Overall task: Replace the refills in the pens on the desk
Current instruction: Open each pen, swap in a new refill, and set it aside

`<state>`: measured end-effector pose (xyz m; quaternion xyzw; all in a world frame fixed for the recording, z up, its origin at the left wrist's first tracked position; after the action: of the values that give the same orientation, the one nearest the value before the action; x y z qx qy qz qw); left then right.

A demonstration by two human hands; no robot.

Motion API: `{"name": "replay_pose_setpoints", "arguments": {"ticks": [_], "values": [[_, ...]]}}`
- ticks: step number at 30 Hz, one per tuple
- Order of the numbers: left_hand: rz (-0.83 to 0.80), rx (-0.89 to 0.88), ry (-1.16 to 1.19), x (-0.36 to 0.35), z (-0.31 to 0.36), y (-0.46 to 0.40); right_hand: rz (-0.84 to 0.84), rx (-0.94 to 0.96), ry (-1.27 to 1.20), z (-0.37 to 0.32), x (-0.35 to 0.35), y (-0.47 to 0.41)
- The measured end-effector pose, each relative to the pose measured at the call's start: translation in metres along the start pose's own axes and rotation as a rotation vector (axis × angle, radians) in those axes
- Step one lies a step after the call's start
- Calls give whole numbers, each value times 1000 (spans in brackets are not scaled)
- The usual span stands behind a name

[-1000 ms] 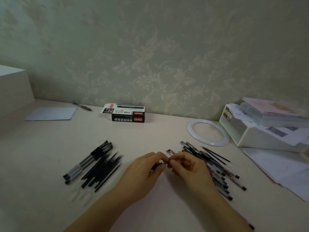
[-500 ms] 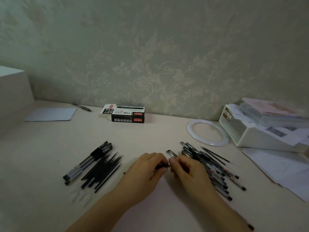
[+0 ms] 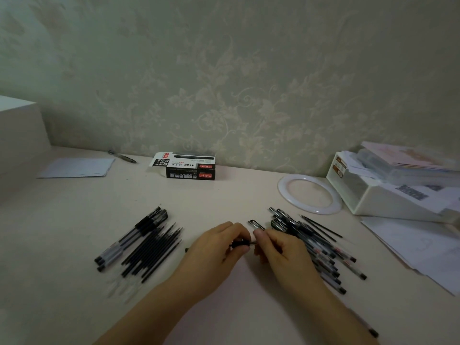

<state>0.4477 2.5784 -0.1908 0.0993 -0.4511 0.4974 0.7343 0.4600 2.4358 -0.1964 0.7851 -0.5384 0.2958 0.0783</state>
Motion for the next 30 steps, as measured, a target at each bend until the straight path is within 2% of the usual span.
{"name": "replay_pose_setpoints", "arguments": {"ticks": [5, 13, 18, 25, 27, 30], "values": [[21, 34, 6, 3, -3, 1, -74, 22, -5, 1, 0, -2], [12, 25, 18, 3, 0, 0, -29, 13, 32, -1, -1, -1], [35, 2, 30, 7, 4, 1, -106, 57, 34, -2, -6, -1], [86, -24, -9, 14, 10, 2, -128, -7, -135, 9, -8, -6], [98, -7, 6, 14, 8, 2, -106, -1, -127, 8, -8, -5], [113, 40, 22, 12, 1, 2, 4, 33, 15, 2, -2, -2]]}}
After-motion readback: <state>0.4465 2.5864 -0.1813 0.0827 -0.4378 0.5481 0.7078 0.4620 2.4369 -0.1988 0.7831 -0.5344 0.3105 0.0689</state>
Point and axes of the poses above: each hand's wrist, its own y-axis away from the middle knuckle, its own x-axis out of the back of the hand, z = x × y, the point moved 7 cm from there along -y, towards the middle knuckle, and after that the axes turned 13 degrees about -z, right-handed, at the moved point
